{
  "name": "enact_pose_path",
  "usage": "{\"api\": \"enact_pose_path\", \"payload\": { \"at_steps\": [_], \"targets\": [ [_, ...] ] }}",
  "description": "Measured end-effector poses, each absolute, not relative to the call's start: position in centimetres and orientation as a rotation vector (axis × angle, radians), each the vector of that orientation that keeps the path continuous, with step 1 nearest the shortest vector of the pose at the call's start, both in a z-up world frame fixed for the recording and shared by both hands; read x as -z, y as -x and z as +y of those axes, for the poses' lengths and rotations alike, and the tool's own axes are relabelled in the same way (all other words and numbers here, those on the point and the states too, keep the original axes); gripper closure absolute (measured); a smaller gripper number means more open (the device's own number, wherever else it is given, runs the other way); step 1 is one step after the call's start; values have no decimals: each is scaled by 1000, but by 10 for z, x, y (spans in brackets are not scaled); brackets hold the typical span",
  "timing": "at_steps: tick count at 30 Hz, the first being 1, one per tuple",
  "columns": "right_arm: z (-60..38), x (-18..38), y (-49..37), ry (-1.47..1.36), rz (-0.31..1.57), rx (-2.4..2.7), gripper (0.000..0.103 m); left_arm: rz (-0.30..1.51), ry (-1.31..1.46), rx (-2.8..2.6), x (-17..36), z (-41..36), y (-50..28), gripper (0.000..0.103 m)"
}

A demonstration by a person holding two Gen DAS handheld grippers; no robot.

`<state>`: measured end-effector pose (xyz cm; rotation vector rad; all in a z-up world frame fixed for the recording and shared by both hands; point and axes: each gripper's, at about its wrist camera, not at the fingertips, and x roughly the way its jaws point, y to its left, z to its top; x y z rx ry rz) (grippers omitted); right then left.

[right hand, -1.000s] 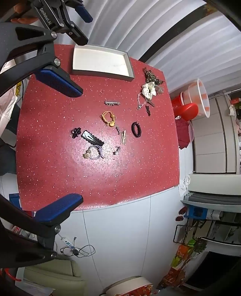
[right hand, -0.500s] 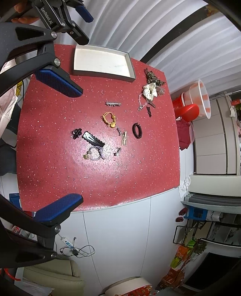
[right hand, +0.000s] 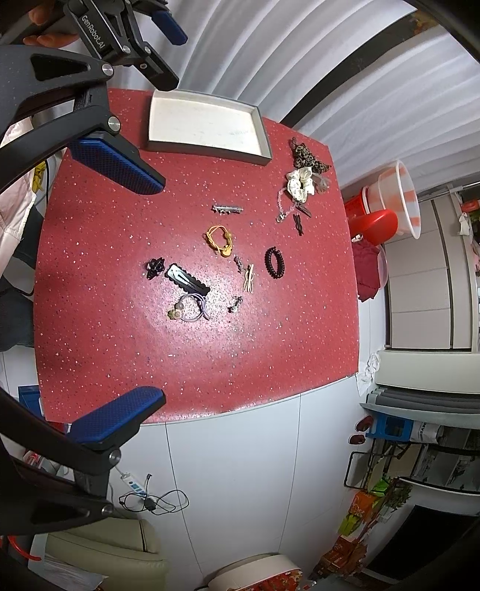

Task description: Organize jewelry

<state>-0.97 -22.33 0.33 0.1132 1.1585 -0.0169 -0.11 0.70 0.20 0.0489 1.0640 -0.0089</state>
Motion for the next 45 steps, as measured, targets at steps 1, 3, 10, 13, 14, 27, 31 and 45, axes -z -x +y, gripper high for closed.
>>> {"api": "enact_pose_path", "payload": {
  "at_steps": [1, 3, 10, 13, 14, 27, 31, 45],
  "targets": [
    [-223, -3, 10, -113, 1159, 17, 0, 1063, -49, 9, -2, 7, 1, 0],
    [-222, -3, 9, -112, 1158, 16, 0, 1064, -42, 13, -1, 8, 1, 0],
    [-221, -2, 10, -112, 1159, 17, 0, 1065, -49, 9, -2, 8, 1, 0],
    [-221, -2, 10, -112, 1160, 17, 0, 1066, -47, 11, -1, 8, 1, 0],
    [-222, -3, 9, -112, 1160, 17, 0, 1066, -47, 11, -1, 8, 1, 0],
    [-218, -2, 11, -110, 1160, 16, 0, 1064, -46, 11, -1, 7, 1, 0],
    [-218, -1, 12, -109, 1160, 16, 0, 1062, -49, 10, -1, 7, 1, 0],
    [-218, -2, 11, -110, 1162, 17, 0, 1056, -40, 16, -1, 8, 3, 0]
  ]
}}
